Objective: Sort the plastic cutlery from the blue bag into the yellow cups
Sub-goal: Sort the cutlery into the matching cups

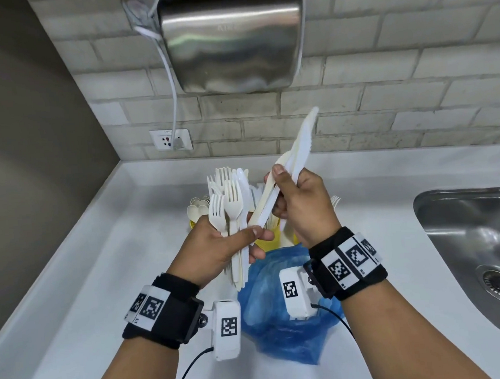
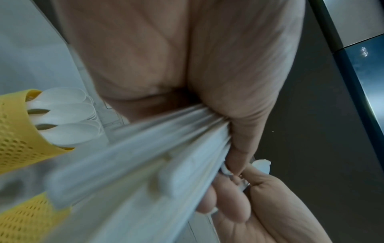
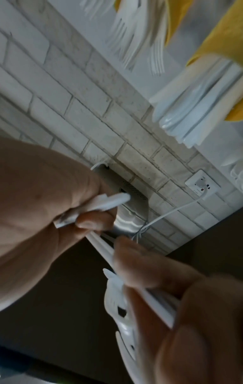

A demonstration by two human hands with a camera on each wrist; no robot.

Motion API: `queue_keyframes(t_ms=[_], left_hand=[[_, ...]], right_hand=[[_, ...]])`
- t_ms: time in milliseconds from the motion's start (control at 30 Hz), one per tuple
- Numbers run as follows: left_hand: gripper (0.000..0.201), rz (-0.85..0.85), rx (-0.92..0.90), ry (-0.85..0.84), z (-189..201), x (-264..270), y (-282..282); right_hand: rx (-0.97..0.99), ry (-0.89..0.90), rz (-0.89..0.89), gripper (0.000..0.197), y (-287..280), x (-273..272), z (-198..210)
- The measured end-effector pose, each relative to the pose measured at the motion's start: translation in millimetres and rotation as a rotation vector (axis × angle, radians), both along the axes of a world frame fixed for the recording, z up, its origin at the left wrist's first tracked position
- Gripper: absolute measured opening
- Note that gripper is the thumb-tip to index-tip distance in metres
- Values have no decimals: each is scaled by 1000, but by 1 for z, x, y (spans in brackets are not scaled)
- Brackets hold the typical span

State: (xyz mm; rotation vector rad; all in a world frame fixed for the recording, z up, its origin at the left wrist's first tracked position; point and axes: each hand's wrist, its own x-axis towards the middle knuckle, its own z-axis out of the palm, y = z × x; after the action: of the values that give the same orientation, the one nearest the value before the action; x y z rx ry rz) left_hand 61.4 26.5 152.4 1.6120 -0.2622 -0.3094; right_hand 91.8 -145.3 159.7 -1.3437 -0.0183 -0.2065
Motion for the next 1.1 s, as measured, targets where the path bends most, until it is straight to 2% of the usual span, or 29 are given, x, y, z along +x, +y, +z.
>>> queue_keyframes(t_ms=[100,233,300,433,567,700,867,1100], left_hand=[[18,-9,-9,17,-1,1,-1],[18,-40,-26,45,-2,0,1],[16,-48,-32,44,-2,0,2],[13,-53,-40,37,-3,1,1],[12,-64,-30,28,-2,1,-2],[11,-68,-28,32,-1,3,-2],[9,-51,-29,47,-3,4,-2],[15,8,-83,36,-4,6,-2]], right_hand=[[112,36,-142,34,0,5,2],[529,55,-210,26,-10,9,10],[576,41,-255,23,-16,11,15],[343,-97,-288,21,-15,11,19],[52,-114,-129,33,-9,5,14],[-178,-112,42,15,-5,-2,13],[-285,-150,9,16,-4,2,7],[-207,-103,-66,16,-4,8,-1]])
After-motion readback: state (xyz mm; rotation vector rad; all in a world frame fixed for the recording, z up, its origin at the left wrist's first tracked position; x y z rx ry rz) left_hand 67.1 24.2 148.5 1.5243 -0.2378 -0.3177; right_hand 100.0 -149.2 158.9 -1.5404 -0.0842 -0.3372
